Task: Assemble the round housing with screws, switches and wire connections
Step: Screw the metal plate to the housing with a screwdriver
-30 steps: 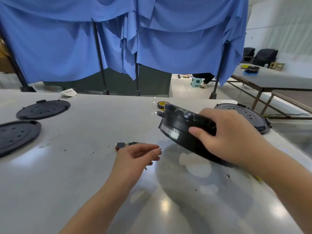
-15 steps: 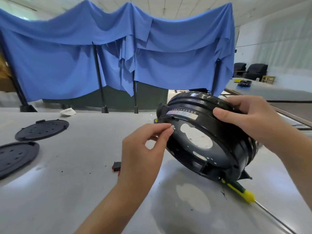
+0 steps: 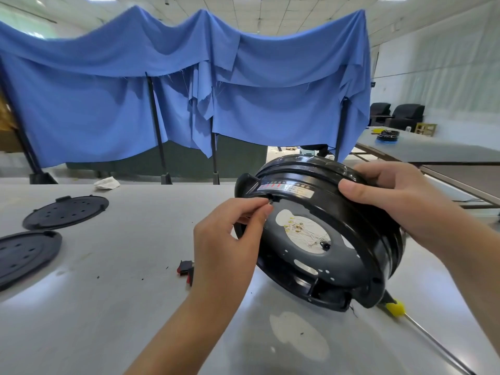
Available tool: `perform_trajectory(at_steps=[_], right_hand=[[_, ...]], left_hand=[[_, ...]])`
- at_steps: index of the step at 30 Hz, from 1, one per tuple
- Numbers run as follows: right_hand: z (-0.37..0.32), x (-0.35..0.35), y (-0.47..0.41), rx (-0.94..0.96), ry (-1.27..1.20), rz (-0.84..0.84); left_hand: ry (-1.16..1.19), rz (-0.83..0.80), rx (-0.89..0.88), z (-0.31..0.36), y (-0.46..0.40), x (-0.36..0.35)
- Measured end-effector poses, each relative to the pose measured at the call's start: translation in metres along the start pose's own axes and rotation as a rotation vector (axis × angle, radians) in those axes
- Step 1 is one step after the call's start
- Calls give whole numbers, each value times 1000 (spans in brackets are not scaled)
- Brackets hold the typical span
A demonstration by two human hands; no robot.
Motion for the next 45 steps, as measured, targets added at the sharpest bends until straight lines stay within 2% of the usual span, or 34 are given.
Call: perform_trajectory(at_steps=[9, 15, 22, 27, 30, 33, 40, 42, 45], right_hand=[[5, -5, 1, 9, 43, -32], [8, -3, 3, -5, 39, -83], [6, -2, 5, -11, 65, -160], [1, -12, 12, 72, 118, -95], [0, -28, 21, 113, 192, -9], [2, -46, 34, 158, 358, 69], [13, -88, 54, 358, 724, 151], [19, -99, 57, 390, 787, 170], [25, -115, 61, 440, 853, 211]], left_hand=[[-54, -14, -52, -3, 0, 3], [-86, -96, -102, -6, -8, 8], [71, -332, 98, -15, -21, 17], [56, -250, 163, -20, -7, 24], [153, -206, 380, -27, 6, 24], [293, -247, 676, -39, 19, 21], [731, -525, 1288, -61, 29, 22], [826, -527, 1406, -66, 31, 22], [843, -519, 1454, -72, 34, 20]])
Point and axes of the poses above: each hand's wrist, its own y-axis away from the middle knuckle, its own x-axis out of the back of the hand, z = x × y, the point moved 3 cm from there along -y, towards the middle knuckle, and after that the axes turned 5 degrees about -y, right-handed, at the moved point
